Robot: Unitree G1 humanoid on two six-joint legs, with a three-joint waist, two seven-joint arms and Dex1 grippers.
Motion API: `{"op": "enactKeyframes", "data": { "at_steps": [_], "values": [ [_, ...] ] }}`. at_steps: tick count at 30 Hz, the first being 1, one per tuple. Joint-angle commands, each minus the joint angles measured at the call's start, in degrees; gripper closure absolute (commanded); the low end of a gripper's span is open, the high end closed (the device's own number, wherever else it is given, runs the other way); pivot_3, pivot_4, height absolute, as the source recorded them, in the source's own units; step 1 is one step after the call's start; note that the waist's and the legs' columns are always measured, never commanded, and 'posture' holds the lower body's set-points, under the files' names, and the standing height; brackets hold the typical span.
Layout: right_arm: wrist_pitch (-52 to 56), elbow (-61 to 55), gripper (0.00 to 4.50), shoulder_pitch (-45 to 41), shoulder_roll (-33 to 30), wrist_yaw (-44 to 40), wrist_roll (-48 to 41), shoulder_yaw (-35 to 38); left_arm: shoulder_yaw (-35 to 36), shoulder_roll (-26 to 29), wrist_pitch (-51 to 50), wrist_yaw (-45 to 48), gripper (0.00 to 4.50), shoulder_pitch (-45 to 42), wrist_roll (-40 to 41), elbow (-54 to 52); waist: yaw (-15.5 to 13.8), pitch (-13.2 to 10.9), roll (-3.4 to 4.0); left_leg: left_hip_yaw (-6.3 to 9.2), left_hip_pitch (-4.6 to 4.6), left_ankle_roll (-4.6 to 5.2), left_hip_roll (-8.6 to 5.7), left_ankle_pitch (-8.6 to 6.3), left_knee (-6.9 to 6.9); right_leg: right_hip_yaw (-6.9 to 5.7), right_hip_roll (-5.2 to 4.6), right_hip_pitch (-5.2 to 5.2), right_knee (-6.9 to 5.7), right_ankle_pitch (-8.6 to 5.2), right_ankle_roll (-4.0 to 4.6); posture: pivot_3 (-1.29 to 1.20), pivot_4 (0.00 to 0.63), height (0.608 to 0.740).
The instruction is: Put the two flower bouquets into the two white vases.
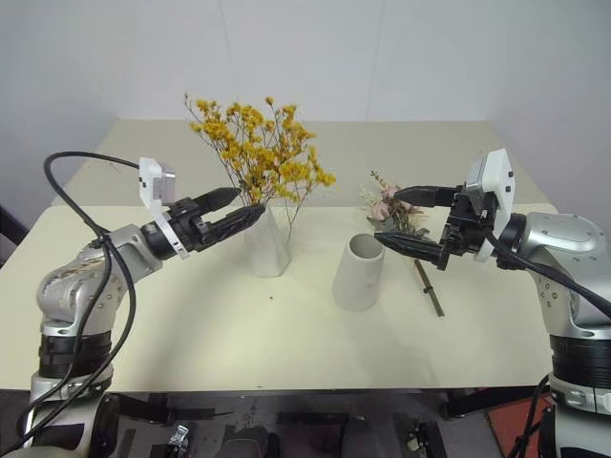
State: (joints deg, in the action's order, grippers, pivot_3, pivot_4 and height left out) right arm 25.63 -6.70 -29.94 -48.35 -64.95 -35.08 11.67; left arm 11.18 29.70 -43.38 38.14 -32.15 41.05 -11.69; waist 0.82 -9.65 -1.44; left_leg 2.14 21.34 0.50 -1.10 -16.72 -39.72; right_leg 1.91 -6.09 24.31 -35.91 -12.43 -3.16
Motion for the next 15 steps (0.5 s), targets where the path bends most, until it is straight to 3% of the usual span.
{"op": "enactKeyframes", "data": {
  "at_steps": [1, 8, 15],
  "values": [
    [-0.1, -0.7, 0.0, -0.7, -0.5, -0.2, -0.9, 1.2, 3.1, 2.4, -1.5, -0.2, 0.03, 0.7, 2.6, -3.6, 0.0, 0.0, 0.0, 0.0, 0.0, 0.0, 0.0, 0.0, 0.0, 0.0, 0.0, 0.0, 0.0, 0.0, 0.0, 0.0, 0.15, 0.74],
    [-0.3, 0.2, 0.0, -1.3, -0.4, -0.6, -0.4, 0.6, 6.0, 7.4, -2.7, 2.1, 0.03, 2.8, 5.6, -6.2, 0.0, 0.0, 0.0, 0.0, 0.0, 0.01, 0.0, 0.0, 0.01, 0.0, 0.0, 0.0, 0.02, 0.0, 0.0, 0.0, 0.15, 0.74],
    [-0.4, 0.6, 0.0, -1.4, -0.4, -0.9, 0.0, 0.2, 6.5, 14.0, 3.3, 14.2, 0.03, 8.3, 5.0, -8.1, 0.0, 0.0, 0.01, -0.04, -0.02, 0.01, 0.02, -0.01, 0.03, 0.0, 0.01, 0.0, 0.02, -0.01, 0.01, 0.0, 0.15, 0.74]
  ]
}}
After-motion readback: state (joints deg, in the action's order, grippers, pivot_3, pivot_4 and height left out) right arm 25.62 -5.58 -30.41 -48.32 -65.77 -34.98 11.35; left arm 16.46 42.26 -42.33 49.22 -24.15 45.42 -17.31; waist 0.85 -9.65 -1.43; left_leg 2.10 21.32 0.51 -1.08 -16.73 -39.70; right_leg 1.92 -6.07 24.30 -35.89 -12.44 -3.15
